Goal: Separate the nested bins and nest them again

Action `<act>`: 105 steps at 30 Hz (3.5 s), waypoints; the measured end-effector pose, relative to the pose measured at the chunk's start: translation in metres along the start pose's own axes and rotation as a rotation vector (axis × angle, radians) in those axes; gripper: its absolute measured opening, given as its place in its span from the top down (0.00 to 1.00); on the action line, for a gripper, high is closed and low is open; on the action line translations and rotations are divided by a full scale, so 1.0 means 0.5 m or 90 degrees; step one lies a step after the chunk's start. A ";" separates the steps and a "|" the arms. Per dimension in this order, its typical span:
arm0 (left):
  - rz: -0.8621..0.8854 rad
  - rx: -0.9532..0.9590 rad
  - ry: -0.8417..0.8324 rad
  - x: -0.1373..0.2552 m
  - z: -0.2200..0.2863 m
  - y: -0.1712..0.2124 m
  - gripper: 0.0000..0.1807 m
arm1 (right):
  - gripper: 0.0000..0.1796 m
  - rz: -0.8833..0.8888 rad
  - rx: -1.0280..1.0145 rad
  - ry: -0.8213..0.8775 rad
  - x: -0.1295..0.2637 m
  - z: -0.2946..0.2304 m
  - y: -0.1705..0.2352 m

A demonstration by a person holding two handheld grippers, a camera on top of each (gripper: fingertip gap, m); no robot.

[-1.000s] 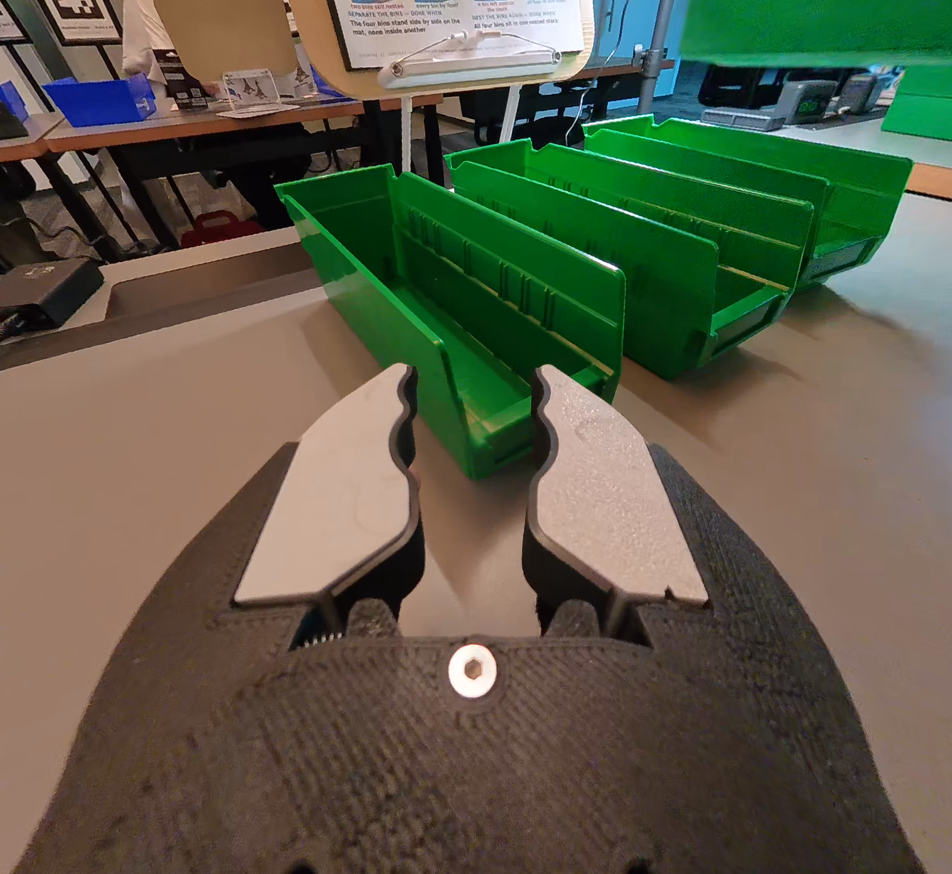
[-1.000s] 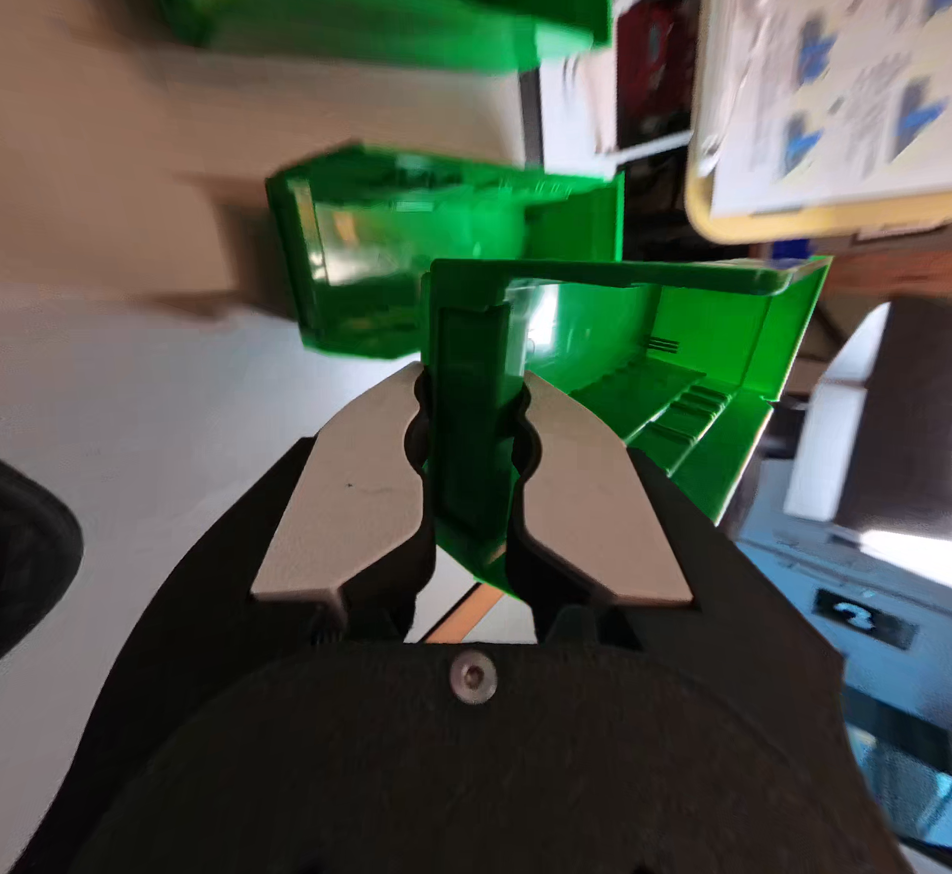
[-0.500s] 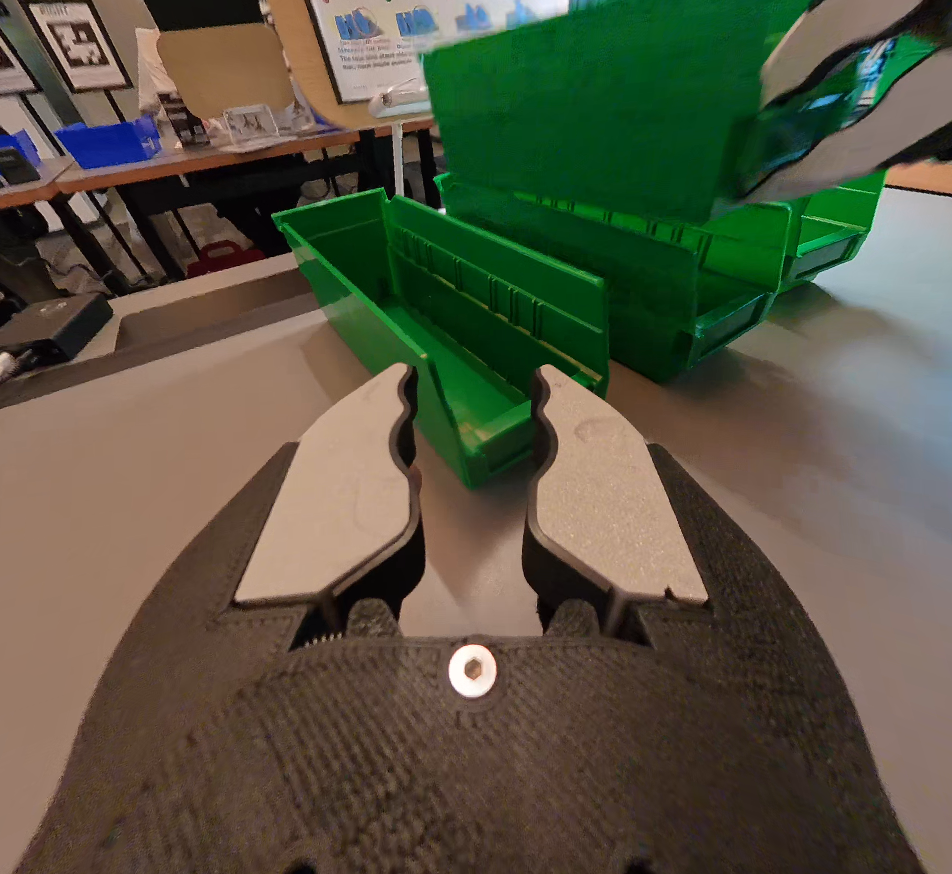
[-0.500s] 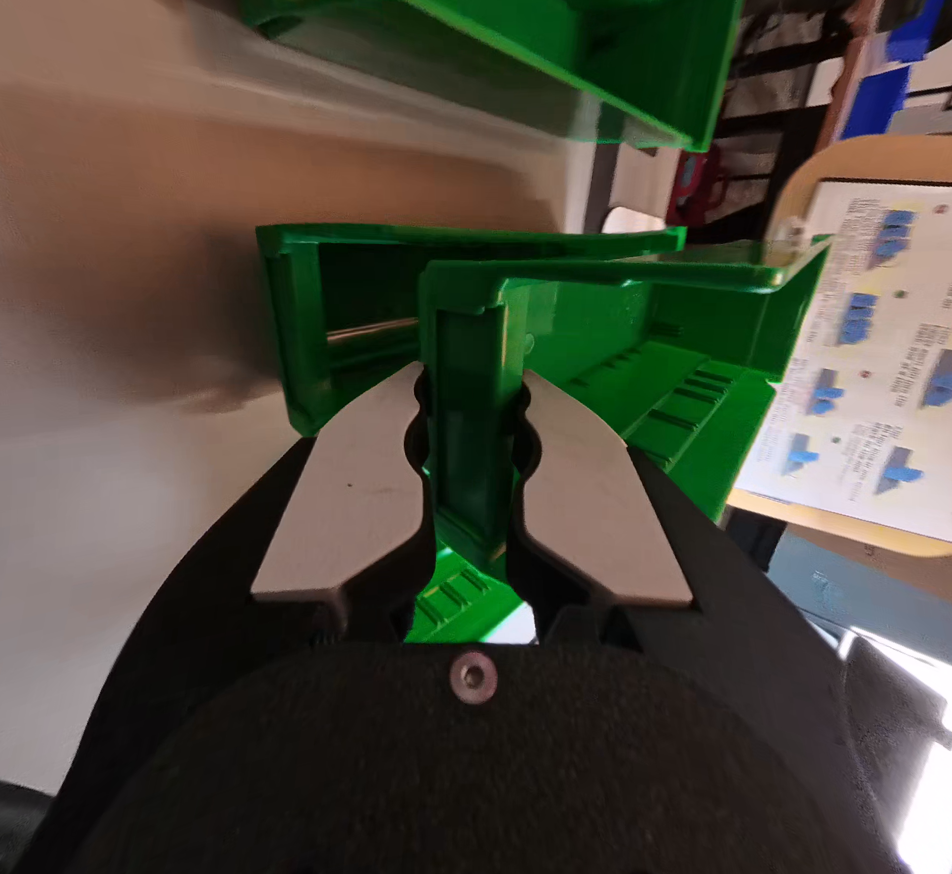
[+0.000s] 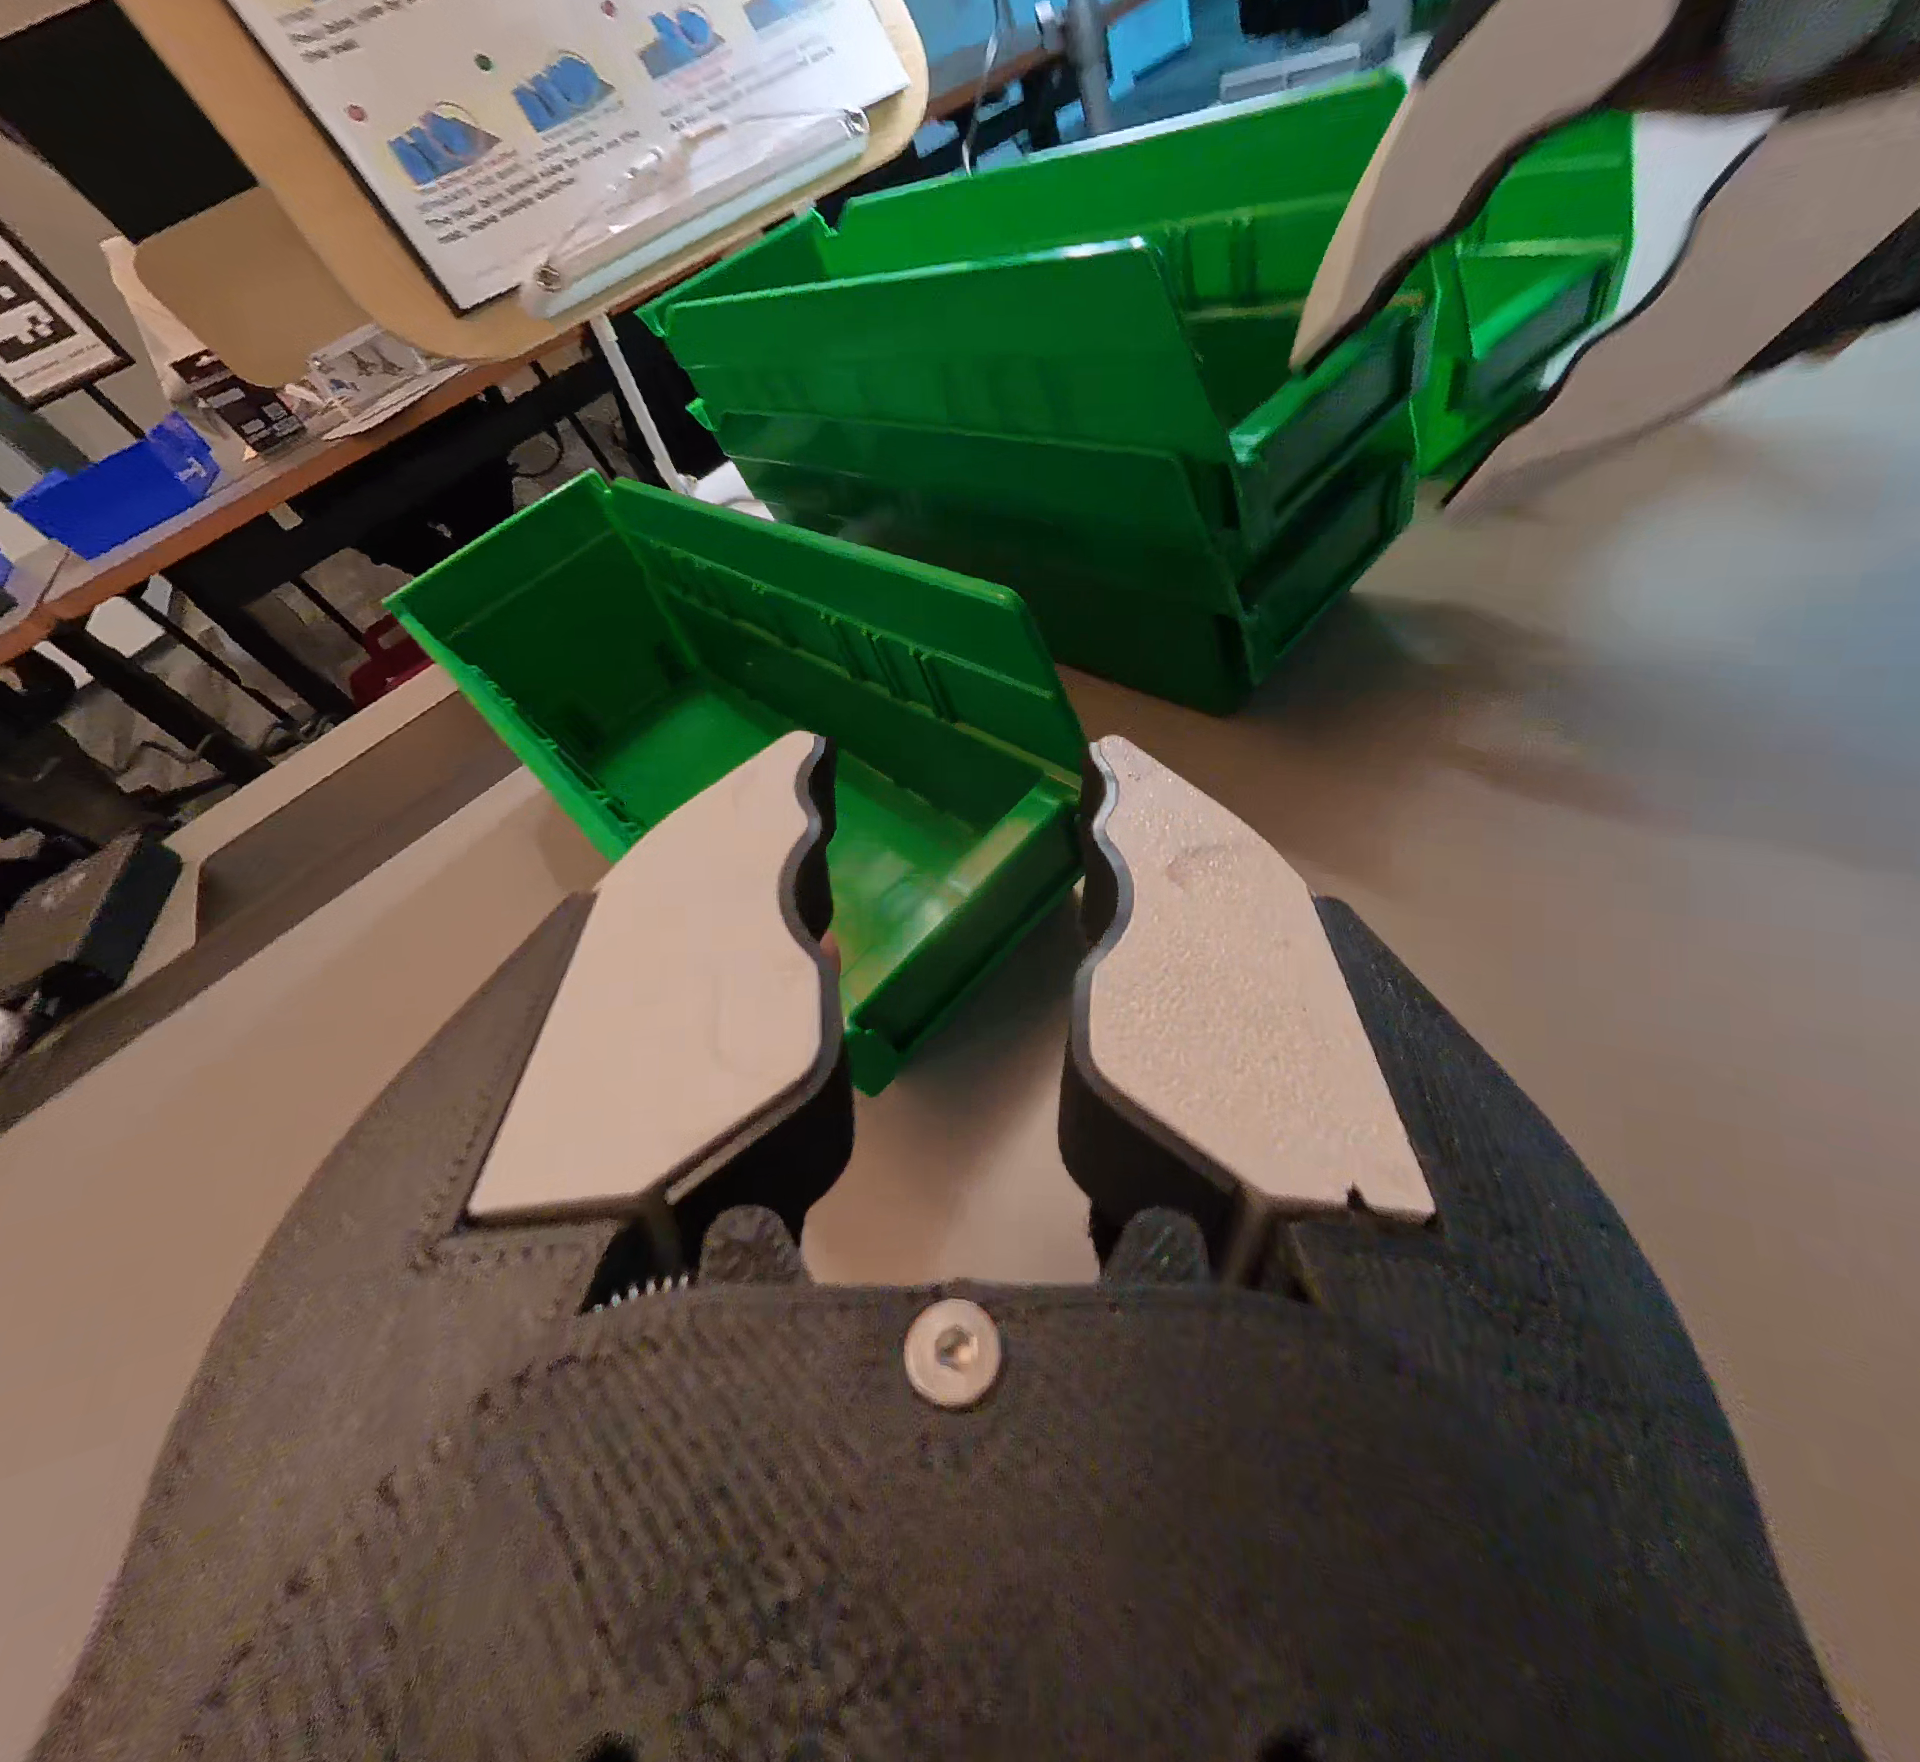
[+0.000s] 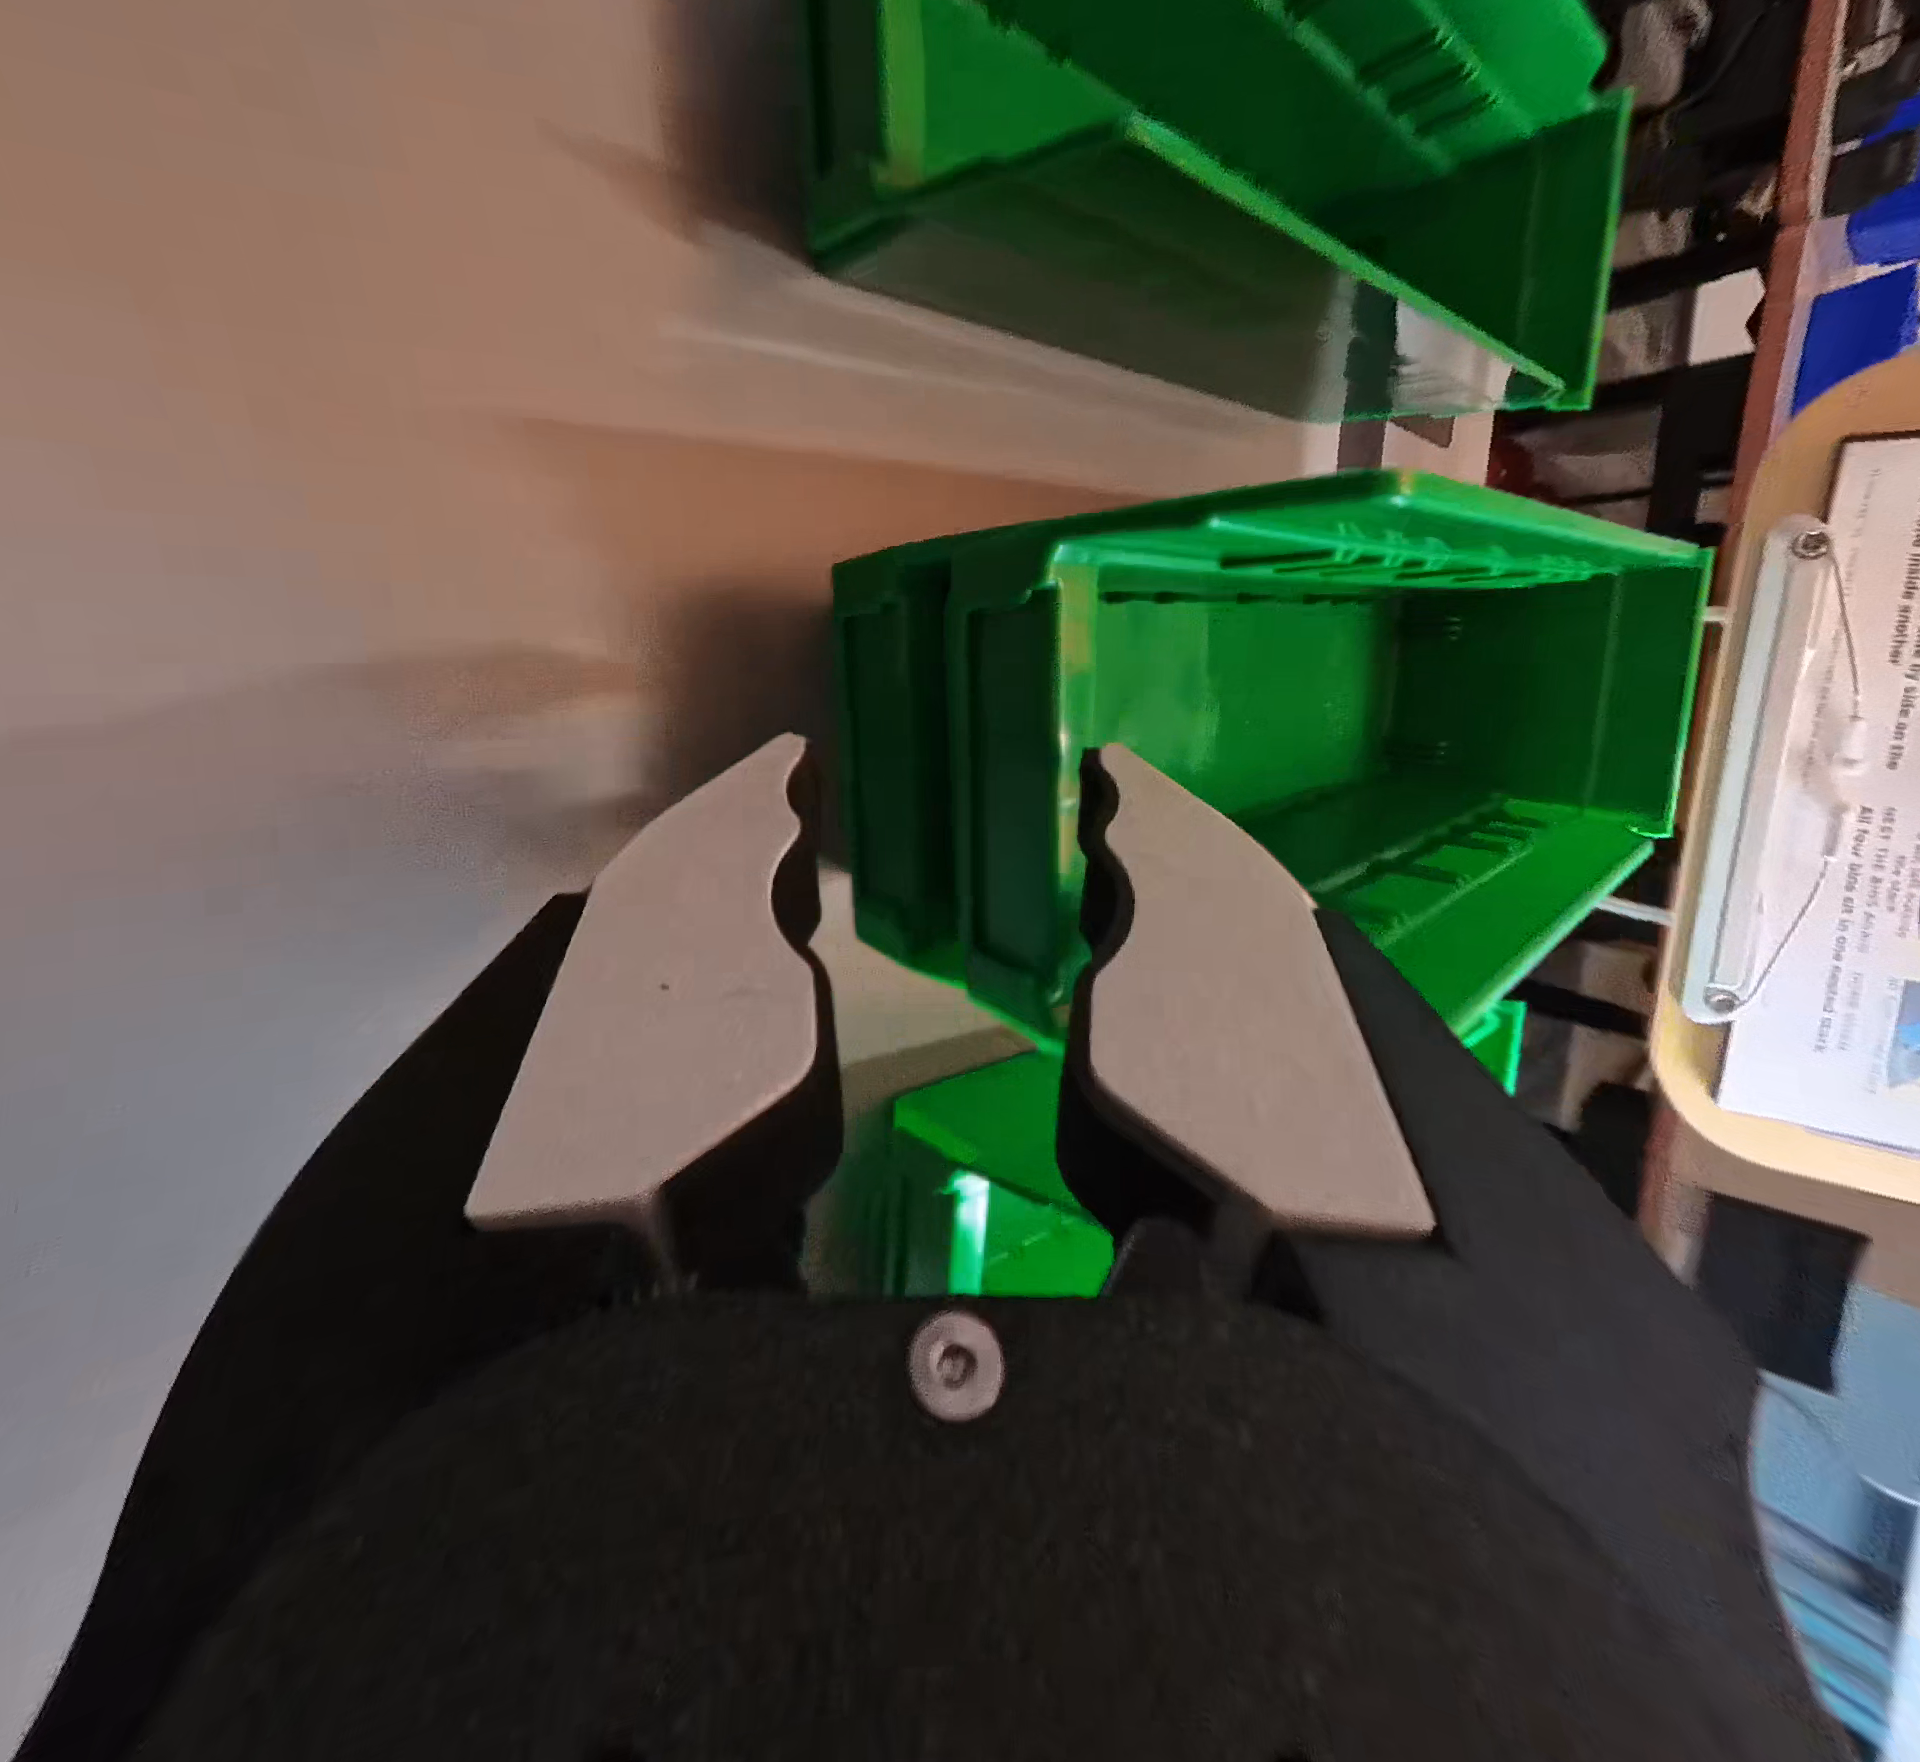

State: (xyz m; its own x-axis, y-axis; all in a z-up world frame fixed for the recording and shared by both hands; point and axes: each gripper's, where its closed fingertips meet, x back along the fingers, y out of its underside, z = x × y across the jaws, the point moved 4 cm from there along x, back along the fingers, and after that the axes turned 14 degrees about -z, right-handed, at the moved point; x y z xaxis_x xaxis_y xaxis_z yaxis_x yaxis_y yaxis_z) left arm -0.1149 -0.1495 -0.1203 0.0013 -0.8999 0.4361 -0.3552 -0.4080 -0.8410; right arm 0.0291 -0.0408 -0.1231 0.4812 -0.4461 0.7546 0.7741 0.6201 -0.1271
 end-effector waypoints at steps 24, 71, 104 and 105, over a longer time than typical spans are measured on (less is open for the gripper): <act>-0.408 -0.384 -0.048 -0.168 -0.067 0.093 0.82 | 0.79 0.163 -0.467 0.038 0.162 -0.120 0.339; -0.084 -0.265 0.160 -0.079 0.208 -0.272 0.69 | 0.59 0.228 -0.579 0.017 0.143 -0.111 0.357; -0.027 0.114 0.117 -0.007 0.041 0.009 0.69 | 0.84 -0.152 -0.158 0.038 -0.023 -0.006 0.307; -0.026 0.112 0.117 -0.008 0.042 0.009 0.69 | 0.84 -0.165 -0.169 0.036 -0.004 0.000 0.310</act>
State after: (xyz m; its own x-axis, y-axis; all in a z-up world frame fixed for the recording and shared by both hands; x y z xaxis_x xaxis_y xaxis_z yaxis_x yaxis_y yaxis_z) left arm -0.0967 -0.1511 -0.1323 -0.1638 -0.8459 0.5076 -0.1907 -0.4777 -0.8576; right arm 0.1483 0.0562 -0.1443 0.2711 -0.6065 0.7474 0.9495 0.2958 -0.1044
